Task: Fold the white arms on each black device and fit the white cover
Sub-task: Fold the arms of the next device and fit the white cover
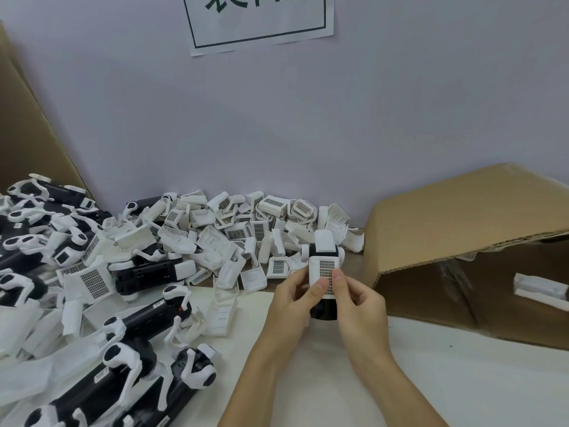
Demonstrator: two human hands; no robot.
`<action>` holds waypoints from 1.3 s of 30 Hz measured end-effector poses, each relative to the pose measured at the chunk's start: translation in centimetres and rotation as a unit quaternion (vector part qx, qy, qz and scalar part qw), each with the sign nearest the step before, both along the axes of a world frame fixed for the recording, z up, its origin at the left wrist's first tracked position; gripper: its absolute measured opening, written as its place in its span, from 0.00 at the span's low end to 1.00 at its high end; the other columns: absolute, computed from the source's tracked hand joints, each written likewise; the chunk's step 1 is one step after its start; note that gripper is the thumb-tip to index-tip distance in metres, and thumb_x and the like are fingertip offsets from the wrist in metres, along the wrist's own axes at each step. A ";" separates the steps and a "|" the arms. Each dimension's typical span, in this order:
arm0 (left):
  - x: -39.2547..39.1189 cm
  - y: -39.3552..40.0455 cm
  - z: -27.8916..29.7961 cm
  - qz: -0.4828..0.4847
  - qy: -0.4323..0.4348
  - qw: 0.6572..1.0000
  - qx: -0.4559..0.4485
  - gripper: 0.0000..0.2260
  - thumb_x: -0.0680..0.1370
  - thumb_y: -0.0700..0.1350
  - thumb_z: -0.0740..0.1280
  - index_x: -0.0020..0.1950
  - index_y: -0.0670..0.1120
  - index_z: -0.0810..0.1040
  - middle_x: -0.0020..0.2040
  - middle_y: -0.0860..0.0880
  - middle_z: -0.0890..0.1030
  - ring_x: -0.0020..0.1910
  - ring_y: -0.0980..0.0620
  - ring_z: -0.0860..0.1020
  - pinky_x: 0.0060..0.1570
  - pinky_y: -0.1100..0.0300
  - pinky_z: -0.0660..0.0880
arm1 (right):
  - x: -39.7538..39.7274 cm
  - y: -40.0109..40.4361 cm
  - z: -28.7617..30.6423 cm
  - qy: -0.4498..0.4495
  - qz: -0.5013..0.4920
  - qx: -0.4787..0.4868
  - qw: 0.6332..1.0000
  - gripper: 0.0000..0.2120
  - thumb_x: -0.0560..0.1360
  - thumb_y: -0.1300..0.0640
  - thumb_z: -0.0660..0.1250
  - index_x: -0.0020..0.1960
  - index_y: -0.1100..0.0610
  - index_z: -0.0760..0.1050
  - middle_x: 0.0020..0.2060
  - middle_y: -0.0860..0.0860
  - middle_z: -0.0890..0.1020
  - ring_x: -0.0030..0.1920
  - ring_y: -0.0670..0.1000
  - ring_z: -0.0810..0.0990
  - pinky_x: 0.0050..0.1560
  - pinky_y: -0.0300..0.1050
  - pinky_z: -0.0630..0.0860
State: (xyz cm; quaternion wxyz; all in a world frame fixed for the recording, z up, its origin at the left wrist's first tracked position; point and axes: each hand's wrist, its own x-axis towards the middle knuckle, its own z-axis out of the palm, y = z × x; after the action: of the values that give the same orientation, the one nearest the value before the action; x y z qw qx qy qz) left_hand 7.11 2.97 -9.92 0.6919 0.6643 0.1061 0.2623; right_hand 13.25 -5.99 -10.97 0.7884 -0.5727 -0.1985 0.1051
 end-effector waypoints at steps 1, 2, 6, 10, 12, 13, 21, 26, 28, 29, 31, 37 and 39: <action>-0.1 0.0 -0.1 0.004 0.001 1.000 0.012 0.11 0.81 0.45 0.67 0.62 0.44 0.81 0.56 0.45 0.85 0.59 0.48 0.82 0.58 0.56 0.78 | 0.1 0.0 0.0 0.006 0.014 0.002 1.000 0.12 0.82 0.55 0.63 0.49 0.52 0.85 0.44 0.48 0.88 0.48 0.46 0.86 0.45 0.36 0.80; 0.0 0.1 -0.1 0.015 0.005 1.000 0.023 0.10 0.82 0.43 0.66 0.62 0.44 0.81 0.56 0.47 0.85 0.59 0.49 0.82 0.58 0.58 0.78 | 0.1 -0.1 0.0 0.011 0.031 0.005 0.999 0.12 0.82 0.56 0.62 0.50 0.53 0.85 0.45 0.50 0.88 0.49 0.48 0.86 0.47 0.38 0.81; 0.2 -0.1 -0.3 0.055 0.021 0.996 0.068 0.10 0.83 0.42 0.63 0.60 0.46 0.81 0.53 0.48 0.86 0.56 0.50 0.83 0.57 0.53 0.79 | 0.3 -0.2 -0.1 -0.011 0.033 -0.011 0.999 0.10 0.81 0.61 0.64 0.52 0.51 0.83 0.46 0.47 0.87 0.50 0.45 0.85 0.49 0.36 0.80; 0.3 -0.4 -0.1 0.079 0.024 0.988 0.131 0.09 0.84 0.40 0.61 0.57 0.46 0.81 0.50 0.50 0.86 0.52 0.55 0.83 0.54 0.60 0.78 | 0.5 -0.5 0.1 -0.011 0.040 -0.008 0.999 0.10 0.80 0.62 0.66 0.49 0.50 0.83 0.44 0.47 0.88 0.48 0.45 0.86 0.44 0.32 0.79; 0.2 -0.3 -0.1 0.070 0.026 0.988 0.132 0.09 0.84 0.42 0.61 0.56 0.46 0.82 0.49 0.50 0.86 0.51 0.54 0.83 0.54 0.58 0.78 | 0.4 -0.6 0.1 -0.008 0.039 0.004 0.999 0.09 0.79 0.62 0.67 0.48 0.50 0.84 0.43 0.48 0.88 0.47 0.46 0.86 0.43 0.32 0.79; 0.1 -0.2 -0.1 0.063 0.025 0.991 0.114 0.09 0.83 0.44 0.62 0.53 0.47 0.82 0.47 0.50 0.86 0.51 0.53 0.83 0.54 0.56 0.79 | 0.3 -0.6 0.1 -0.008 0.038 0.008 0.999 0.08 0.78 0.62 0.68 0.47 0.51 0.84 0.42 0.49 0.88 0.47 0.46 0.87 0.43 0.32 0.79; 0.1 -0.5 -0.1 0.086 -0.005 0.996 0.018 0.11 0.81 0.51 0.66 0.46 0.47 0.84 0.43 0.49 0.85 0.43 0.56 0.82 0.45 0.63 0.77 | 0.0 0.1 -0.6 -0.056 0.017 -0.032 0.998 0.07 0.79 0.55 0.67 0.50 0.56 0.83 0.43 0.48 0.87 0.46 0.45 0.85 0.46 0.36 0.78; 0.0 -0.4 0.1 0.080 -0.003 0.996 0.032 0.12 0.82 0.46 0.64 0.48 0.44 0.85 0.42 0.46 0.86 0.43 0.55 0.83 0.42 0.67 0.76 | 0.3 0.2 -0.8 -0.087 -0.015 -0.043 0.995 0.07 0.79 0.54 0.66 0.46 0.53 0.82 0.39 0.45 0.86 0.43 0.45 0.84 0.41 0.31 0.76; 0.0 -0.5 0.3 0.090 -0.005 0.996 0.022 0.11 0.80 0.49 0.66 0.46 0.45 0.86 0.42 0.46 0.86 0.44 0.54 0.84 0.43 0.66 0.77 | 0.0 0.3 -0.7 -0.089 -0.007 -0.045 0.995 0.09 0.78 0.49 0.65 0.49 0.50 0.83 0.42 0.44 0.86 0.45 0.44 0.84 0.43 0.33 0.76; 0.0 -0.6 0.4 0.096 -0.009 0.995 0.009 0.12 0.79 0.51 0.67 0.46 0.46 0.87 0.42 0.46 0.87 0.45 0.52 0.84 0.45 0.64 0.78 | -0.1 0.4 -0.7 -0.094 -0.003 -0.048 0.994 0.10 0.78 0.45 0.64 0.51 0.48 0.82 0.44 0.42 0.86 0.48 0.43 0.84 0.45 0.33 0.76; 0.2 -0.5 0.5 0.125 -0.026 0.990 -0.054 0.15 0.73 0.55 0.70 0.47 0.44 0.87 0.44 0.43 0.87 0.47 0.45 0.85 0.47 0.55 0.81 | -0.4 0.5 -0.9 -0.129 -0.009 -0.076 0.989 0.11 0.77 0.38 0.65 0.56 0.40 0.77 0.51 0.36 0.81 0.55 0.39 0.80 0.51 0.30 0.74; 0.5 0.5 0.1 0.168 -0.045 0.964 -0.200 0.23 0.68 0.62 0.70 0.42 0.42 0.86 0.44 0.38 0.86 0.44 0.39 0.85 0.38 0.52 0.82 | -0.6 0.5 -1.8 -0.263 0.003 -0.193 0.945 0.29 0.74 0.40 0.70 0.72 0.45 0.68 0.62 0.33 0.71 0.65 0.36 0.70 0.62 0.26 0.65; 0.7 0.3 0.0 0.141 -0.028 0.973 -0.182 0.22 0.72 0.64 0.65 0.44 0.48 0.88 0.46 0.41 0.86 0.46 0.42 0.86 0.39 0.54 0.82 | -0.4 0.4 -1.6 -0.255 -0.030 -0.182 0.949 0.27 0.75 0.42 0.70 0.71 0.45 0.69 0.60 0.33 0.74 0.63 0.35 0.72 0.58 0.24 0.66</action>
State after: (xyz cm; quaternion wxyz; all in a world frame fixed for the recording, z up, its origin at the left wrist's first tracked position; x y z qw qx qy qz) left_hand 7.78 3.25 -9.87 0.7603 0.4976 0.2250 0.3517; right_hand 12.85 -5.58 -12.53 0.5967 -0.7198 -0.3532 -0.0340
